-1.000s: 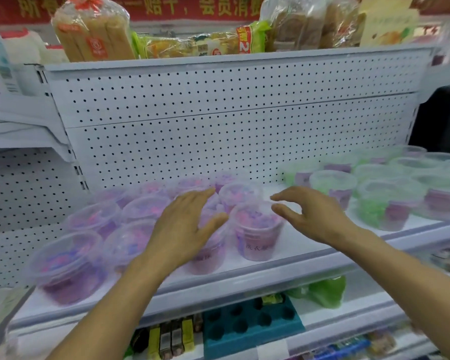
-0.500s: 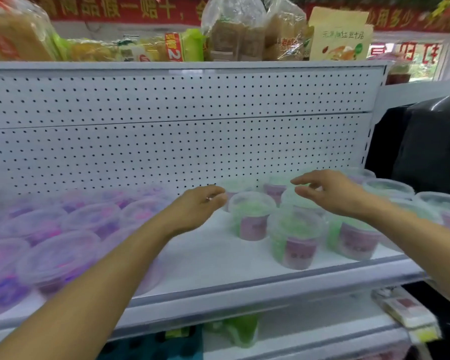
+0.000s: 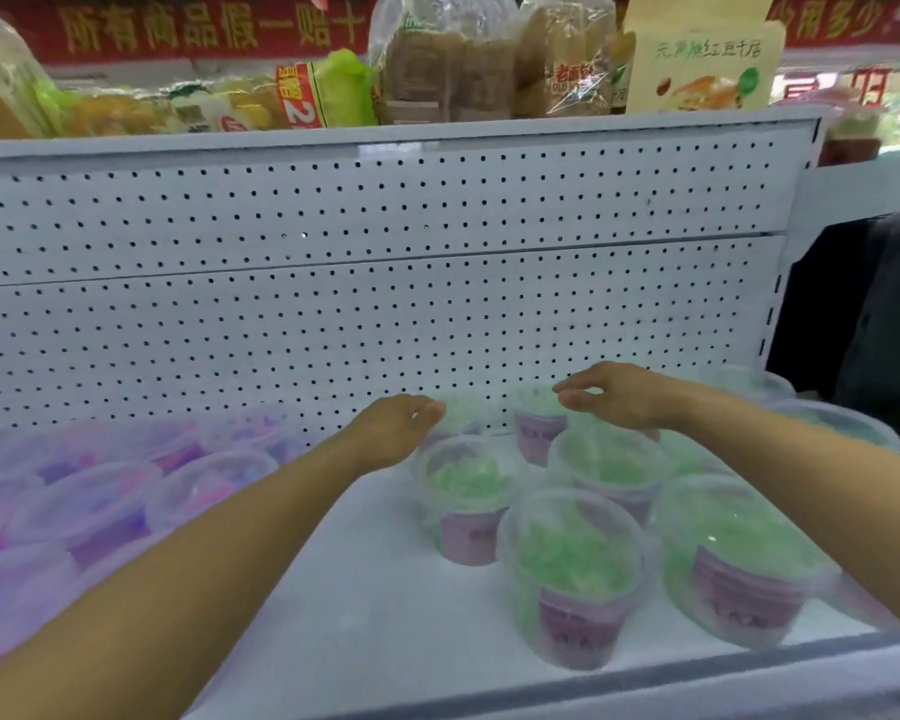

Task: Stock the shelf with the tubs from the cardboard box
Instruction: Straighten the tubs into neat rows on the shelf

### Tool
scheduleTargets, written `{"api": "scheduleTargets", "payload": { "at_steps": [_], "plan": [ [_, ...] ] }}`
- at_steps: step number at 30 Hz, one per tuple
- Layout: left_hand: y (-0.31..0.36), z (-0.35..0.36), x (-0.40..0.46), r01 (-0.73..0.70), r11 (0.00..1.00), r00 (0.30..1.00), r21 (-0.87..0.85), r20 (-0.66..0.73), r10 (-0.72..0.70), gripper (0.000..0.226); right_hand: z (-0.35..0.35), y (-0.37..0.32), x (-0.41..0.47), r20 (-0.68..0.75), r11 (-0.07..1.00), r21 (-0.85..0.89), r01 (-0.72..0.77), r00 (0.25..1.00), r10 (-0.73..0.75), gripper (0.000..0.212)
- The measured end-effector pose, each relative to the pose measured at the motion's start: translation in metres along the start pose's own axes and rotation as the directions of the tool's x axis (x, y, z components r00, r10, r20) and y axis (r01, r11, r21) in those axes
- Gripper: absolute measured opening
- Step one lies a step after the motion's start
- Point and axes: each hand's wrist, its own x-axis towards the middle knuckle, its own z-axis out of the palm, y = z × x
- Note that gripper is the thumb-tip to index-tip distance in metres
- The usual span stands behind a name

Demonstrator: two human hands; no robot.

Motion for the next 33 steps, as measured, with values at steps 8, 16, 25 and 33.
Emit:
{"api": "scheduleTargets", "payload": {
  "at_steps": [8,16,25,33],
  "plan": [
    [-0.018,0.002,0.034,-0.006,0.999,0.997,0.033,0.077,0.004,0.053,0.015,-0.002,0.042,0.203,0.999,-0.041,0.033,0.979,-0.024,0.042],
    [-0.03,-0.003,0.051,-0.01,0.998,0.996,0.059,0.085,0.005,0.074,0.025,-0.003,0.061,0.234,0.996,0.017,0.085,0.968,-0.087,0.041],
    [0.01,0.007,0.076,-0.249,0.966,0.968,0.073,0.048,0.246,0.043,-0.025,0.037,0.043,-0.039,0.954,0.289,-0.073,0.995,0.088,0.035],
    [0.049,0.035,0.109,-0.245,0.937,0.961,0.25,0.189,0.201,0.044,-0.034,0.094,0.02,0.048,0.962,0.0,-0.274,0.961,0.273,0.037]
  ]
}}
